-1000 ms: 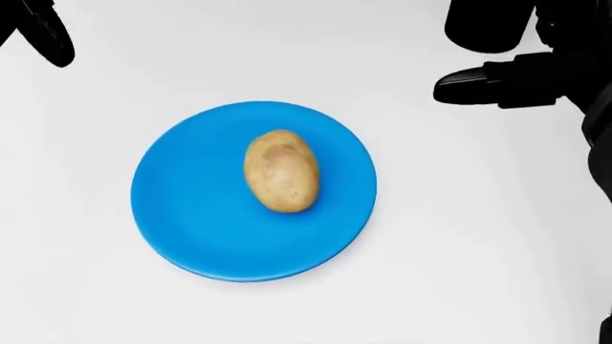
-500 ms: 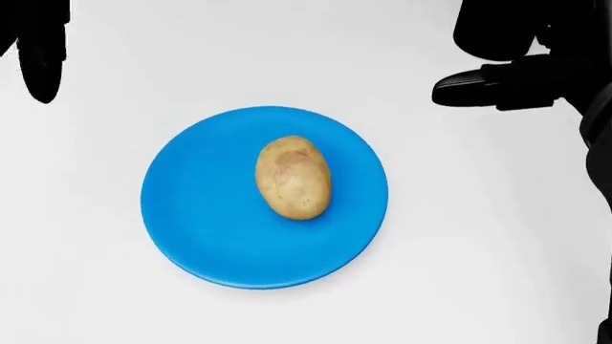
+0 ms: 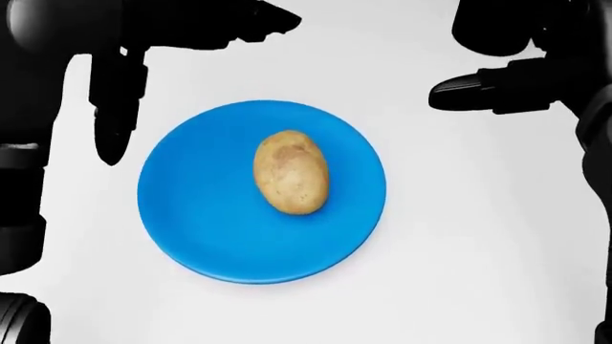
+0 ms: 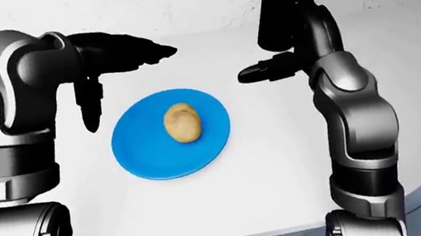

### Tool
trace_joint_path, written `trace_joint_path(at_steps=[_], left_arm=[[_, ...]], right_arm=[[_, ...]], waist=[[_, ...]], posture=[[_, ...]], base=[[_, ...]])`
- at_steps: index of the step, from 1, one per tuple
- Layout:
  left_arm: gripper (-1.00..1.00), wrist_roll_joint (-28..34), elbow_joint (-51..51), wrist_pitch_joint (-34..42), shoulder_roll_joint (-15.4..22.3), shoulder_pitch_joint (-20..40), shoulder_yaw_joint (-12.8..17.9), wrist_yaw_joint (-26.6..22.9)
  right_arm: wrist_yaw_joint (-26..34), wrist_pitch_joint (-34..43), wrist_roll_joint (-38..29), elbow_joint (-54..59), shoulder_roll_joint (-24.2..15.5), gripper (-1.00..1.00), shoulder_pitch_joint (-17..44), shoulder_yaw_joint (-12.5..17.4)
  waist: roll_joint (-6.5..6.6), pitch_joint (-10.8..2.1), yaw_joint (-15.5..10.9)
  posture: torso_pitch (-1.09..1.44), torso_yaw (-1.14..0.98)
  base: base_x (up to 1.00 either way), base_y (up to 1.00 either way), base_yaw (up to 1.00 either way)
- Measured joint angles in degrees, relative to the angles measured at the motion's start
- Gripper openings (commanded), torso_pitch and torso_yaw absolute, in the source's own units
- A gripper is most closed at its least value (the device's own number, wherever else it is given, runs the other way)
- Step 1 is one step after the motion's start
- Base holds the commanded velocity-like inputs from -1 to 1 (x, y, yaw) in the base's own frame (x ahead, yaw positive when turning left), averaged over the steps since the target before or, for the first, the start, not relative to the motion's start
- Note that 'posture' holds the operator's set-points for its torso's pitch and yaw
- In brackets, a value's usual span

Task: Place the potato on the top rack of the oven.

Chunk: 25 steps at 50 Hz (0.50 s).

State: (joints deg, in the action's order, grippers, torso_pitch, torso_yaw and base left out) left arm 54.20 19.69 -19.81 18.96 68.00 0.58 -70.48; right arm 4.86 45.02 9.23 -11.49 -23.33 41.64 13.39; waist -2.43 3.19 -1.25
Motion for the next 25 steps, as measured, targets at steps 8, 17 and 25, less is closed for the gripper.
trace_joint_path(at_steps=[8,17,25], left_arm=[[1.00,0.20,-1.46,-0.89,-1.80,-1.08,-1.01,-1.04],[1.00,-0.67,-7.99,0.09,-4.46,-2.31,-1.73,-4.35],[1.00,-0.22,-9.79,2.21,-6.77,-2.71,-2.33,-6.04]], right_arm=[[-0.03,0.62,0.15,-0.59,-0.17,1.00,0.02,0.37],[-0.05,0.58,0.19,-0.15,-0.16,1.00,0.04,0.24],[-0.04,0.26,0.23,0.12,-0.18,1.00,0.04,0.25]], waist=[[-0.04,0.06,-0.09],[-0.13,0.08,-0.18],[-0.22,0.07,-0.22]], posture=[[0.00,0.00],[0.00,0.00],[0.00,0.00]], base=[[0.00,0.00,0.00],[0.00,0.00,0.00],[0.00,0.00,0.00]])
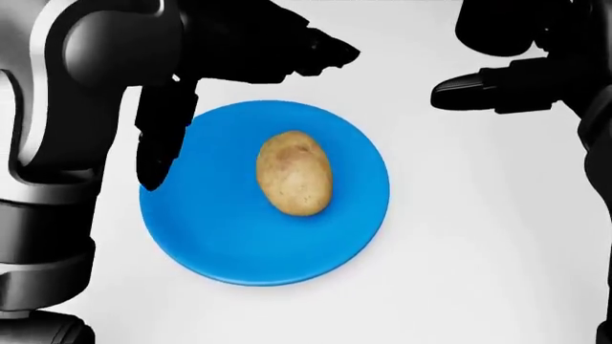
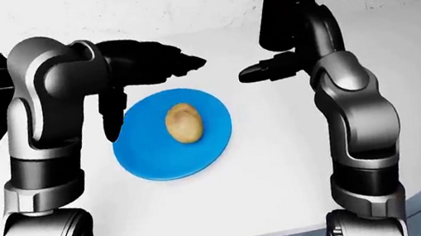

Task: Place the potato on the top rack of the oven.

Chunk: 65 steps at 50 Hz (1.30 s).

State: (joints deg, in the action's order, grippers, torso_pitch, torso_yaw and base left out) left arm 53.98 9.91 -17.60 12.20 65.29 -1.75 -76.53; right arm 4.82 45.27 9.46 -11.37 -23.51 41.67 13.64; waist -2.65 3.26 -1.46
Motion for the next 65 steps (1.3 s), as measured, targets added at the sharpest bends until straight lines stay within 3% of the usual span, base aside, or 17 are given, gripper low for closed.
trace_joint_path(at_steps=[15,51,52,53,55,62,65], left_arm=[[1.00,2.28,-2.95,0.50,-3.46,-5.16,-1.66,-0.66],[1.00,4.77,-3.71,0.45,-7.74,-6.91,-3.38,0.56],[0.96,4.83,-3.66,0.64,-7.91,-6.85,-3.44,0.57],[0.69,4.83,-3.62,0.82,-8.05,-6.78,-3.43,0.55],[0.66,4.75,-3.60,1.02,-8.23,-6.63,-3.25,0.54],[1.00,4.70,-2.63,1.06,-7.86,-6.18,-3.02,1.20],[0.89,4.63,-2.24,0.81,-7.52,-5.95,-3.01,1.34]], right_arm=[[-0.01,-0.16,0.03,0.10,-0.06,1.00,-0.17,0.08],[0.12,-0.61,-0.29,0.12,0.08,1.00,-0.51,0.13],[0.12,-0.60,-0.27,0.09,0.08,1.00,-0.52,0.12],[0.12,-0.57,-0.23,0.06,0.10,1.00,-0.52,0.13],[0.15,-0.58,-0.17,0.10,0.12,1.00,-0.51,0.07],[0.35,-1.44,-0.38,0.89,0.42,1.00,-1.09,-0.26],[0.41,-1.69,-0.62,1.31,0.42,1.00,-1.16,-0.27]], waist=[[-0.35,0.01,-0.14],[-0.30,-0.57,-0.55],[-0.31,-0.57,-0.57],[-0.33,-0.54,-0.59],[-0.39,-0.46,-0.59],[-0.67,-0.20,-0.44],[-0.70,-0.09,-0.45]], posture=[[0.00,0.00],[0.00,0.00],[0.00,0.00],[0.00,0.00],[0.00,0.00],[0.00,0.00],[0.00,0.00]], base=[[0.00,0.00,0.00],[0.00,0.00,0.00],[0.00,0.00,0.00],[0.00,0.00,0.00],[0.00,0.00,0.00],[0.00,0.00,0.00],[0.00,0.00,0.00]])
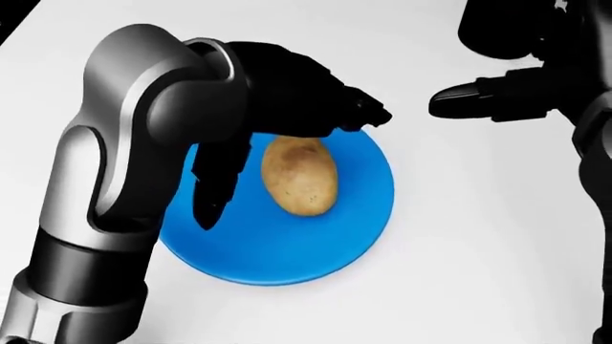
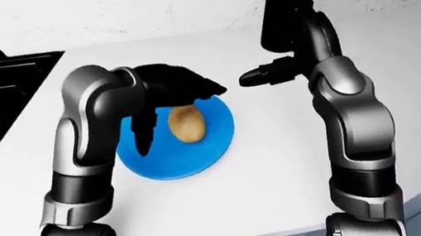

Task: Place the potato on the top rack of the oven.

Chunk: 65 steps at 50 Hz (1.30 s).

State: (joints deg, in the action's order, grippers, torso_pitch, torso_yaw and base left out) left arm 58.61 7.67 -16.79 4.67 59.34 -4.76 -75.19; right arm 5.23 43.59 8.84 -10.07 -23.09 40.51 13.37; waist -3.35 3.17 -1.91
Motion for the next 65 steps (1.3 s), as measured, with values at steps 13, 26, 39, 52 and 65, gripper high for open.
trace_joint_path(at_steps=[13,26,39,52,65], left_arm=[[0.80,0.35,1.13,-1.31,0.28,0.51,-0.01,1.07],[0.42,1.42,1.51,-2.47,0.05,-0.40,-0.12,2.37],[0.34,1.84,1.79,-2.61,-0.09,-0.62,-0.30,2.88],[0.15,2.42,0.42,-2.12,-1.06,-1.53,-0.65,2.91],[-0.24,2.27,0.78,-2.06,-0.96,-1.69,-0.59,4.30]], right_arm=[[0.12,-0.17,-0.54,-0.26,0.10,1.00,0.11,0.03],[1.22,-0.42,-1.65,-0.11,0.30,1.00,-0.18,-0.15],[1.42,-0.83,-1.62,0.13,0.41,1.00,-0.40,-0.03],[0.90,-0.88,-1.36,0.18,0.35,1.00,-0.38,0.11],[0.66,-1.18,-1.31,0.50,0.41,1.00,-0.58,0.05]], waist=[[-0.10,-0.07,-0.02],[0.14,-0.27,0.00],[0.23,-0.39,0.12],[0.75,-0.93,0.14],[0.88,-0.91,0.30]], posture=[[0.00,0.00],[0.00,0.00],[0.00,0.00],[0.00,0.00],[0.00,0.00]], base=[[0.00,0.00,0.00],[0.00,0.00,0.00],[0.00,0.00,0.00],[0.00,0.00,0.00],[0.00,0.00,0.00]])
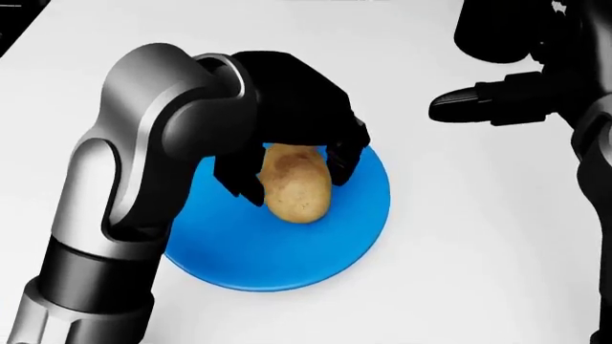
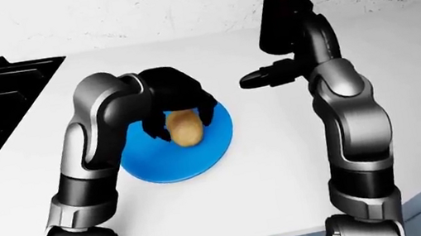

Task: Place the potato on the top rack of the oven.

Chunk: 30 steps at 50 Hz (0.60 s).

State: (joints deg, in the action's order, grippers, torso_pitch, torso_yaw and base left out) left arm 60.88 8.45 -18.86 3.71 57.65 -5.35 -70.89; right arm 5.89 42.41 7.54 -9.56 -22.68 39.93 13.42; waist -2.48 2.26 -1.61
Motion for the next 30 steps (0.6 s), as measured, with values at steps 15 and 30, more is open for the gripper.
trace_joint_path(at_steps=[15,30], left_arm=[[-0.91,0.45,2.70,-0.44,0.57,0.62,0.43,1.49],[-0.93,-4.44,9.14,2.72,7.22,13.81,3.80,0.54]], right_arm=[[0.01,-0.16,-0.03,0.17,0.26,1.00,-0.27,-0.17],[-0.10,-0.31,0.01,0.28,0.15,1.00,-0.16,0.01]], waist=[[-0.20,0.47,0.07],[-0.57,0.96,0.02]], posture=[[0.00,0.00],[0.00,0.00]], base=[[0.00,0.00,0.00],[0.00,0.00,0.00]])
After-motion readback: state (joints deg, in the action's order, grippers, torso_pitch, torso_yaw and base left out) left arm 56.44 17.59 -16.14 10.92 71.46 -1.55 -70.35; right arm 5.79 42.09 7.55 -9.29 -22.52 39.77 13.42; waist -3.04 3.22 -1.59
